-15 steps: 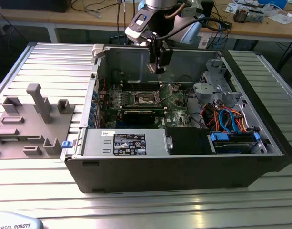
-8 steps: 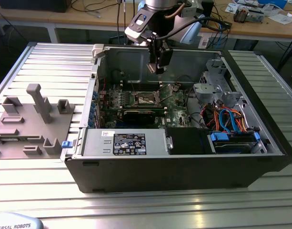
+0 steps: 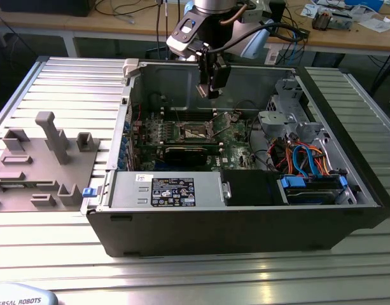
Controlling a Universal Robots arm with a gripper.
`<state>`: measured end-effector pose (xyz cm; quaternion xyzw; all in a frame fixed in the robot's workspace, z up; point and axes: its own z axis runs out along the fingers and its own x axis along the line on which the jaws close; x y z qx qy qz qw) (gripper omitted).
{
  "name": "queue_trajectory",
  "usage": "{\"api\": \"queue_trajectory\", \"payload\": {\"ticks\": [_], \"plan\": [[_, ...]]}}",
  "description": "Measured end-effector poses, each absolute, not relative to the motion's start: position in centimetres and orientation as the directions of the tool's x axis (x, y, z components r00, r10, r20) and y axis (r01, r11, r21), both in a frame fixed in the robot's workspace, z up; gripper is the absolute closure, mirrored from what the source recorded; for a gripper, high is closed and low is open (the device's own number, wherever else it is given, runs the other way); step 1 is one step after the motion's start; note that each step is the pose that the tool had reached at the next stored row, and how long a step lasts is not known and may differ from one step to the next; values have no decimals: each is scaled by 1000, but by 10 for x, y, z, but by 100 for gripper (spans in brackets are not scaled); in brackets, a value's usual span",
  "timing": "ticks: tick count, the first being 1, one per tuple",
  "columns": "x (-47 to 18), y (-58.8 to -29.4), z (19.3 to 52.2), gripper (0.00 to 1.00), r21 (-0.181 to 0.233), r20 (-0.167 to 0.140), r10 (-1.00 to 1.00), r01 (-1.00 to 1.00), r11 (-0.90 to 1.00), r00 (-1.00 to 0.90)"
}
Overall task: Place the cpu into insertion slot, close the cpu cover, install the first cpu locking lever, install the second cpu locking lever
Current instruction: 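Place the cpu into insertion slot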
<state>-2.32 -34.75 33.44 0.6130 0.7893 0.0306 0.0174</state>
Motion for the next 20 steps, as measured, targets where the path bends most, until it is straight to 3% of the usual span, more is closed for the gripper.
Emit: {"api": "queue_trajectory", "payload": {"ticks": [20], "plan": [[-23, -347, 334, 46, 70, 10, 971, 969, 236, -237]]}}
